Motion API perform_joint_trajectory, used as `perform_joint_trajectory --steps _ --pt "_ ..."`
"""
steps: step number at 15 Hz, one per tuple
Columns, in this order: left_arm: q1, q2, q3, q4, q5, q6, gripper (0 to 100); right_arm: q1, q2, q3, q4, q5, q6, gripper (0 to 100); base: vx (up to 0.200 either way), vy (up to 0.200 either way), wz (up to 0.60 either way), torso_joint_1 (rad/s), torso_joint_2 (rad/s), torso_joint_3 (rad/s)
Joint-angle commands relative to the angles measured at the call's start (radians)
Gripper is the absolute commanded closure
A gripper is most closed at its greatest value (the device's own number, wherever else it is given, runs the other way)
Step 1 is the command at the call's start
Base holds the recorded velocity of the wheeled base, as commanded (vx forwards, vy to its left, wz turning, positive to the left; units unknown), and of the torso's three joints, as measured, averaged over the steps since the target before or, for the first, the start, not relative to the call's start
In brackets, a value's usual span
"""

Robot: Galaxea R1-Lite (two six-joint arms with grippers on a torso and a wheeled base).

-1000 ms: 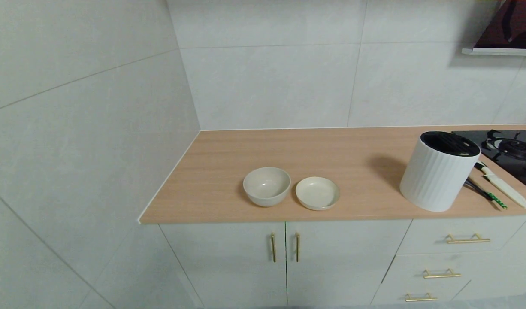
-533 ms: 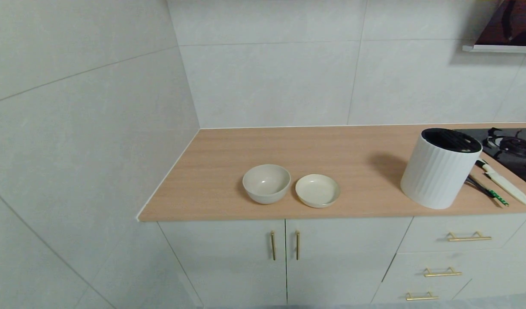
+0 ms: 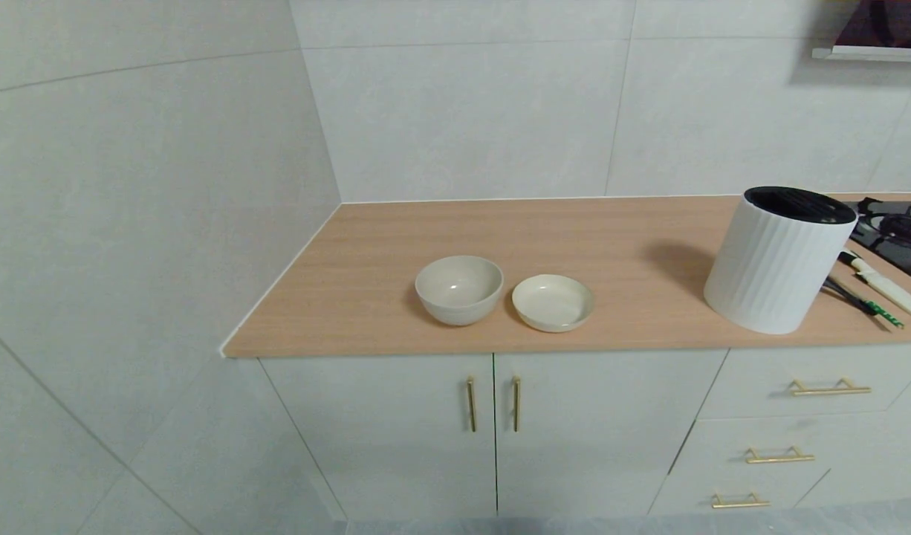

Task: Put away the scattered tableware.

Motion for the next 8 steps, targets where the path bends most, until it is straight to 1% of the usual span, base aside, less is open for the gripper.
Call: perform_joint_trajectory --steps 1,8 --pt "0.000 0.000 0.000 0.000 0.000 0.000 0 0.000 0.001 0.000 -0.001 0.000 0.000 0 0.000 0.000 0.00 -0.242 0.55 0.300" --pt "0.000 0.000 0.000 0.000 0.000 0.000 0 0.000 0.001 0.000 -0.001 0.000 0.000 0 0.000 0.000 0.00 -0.235 0.52 0.288"
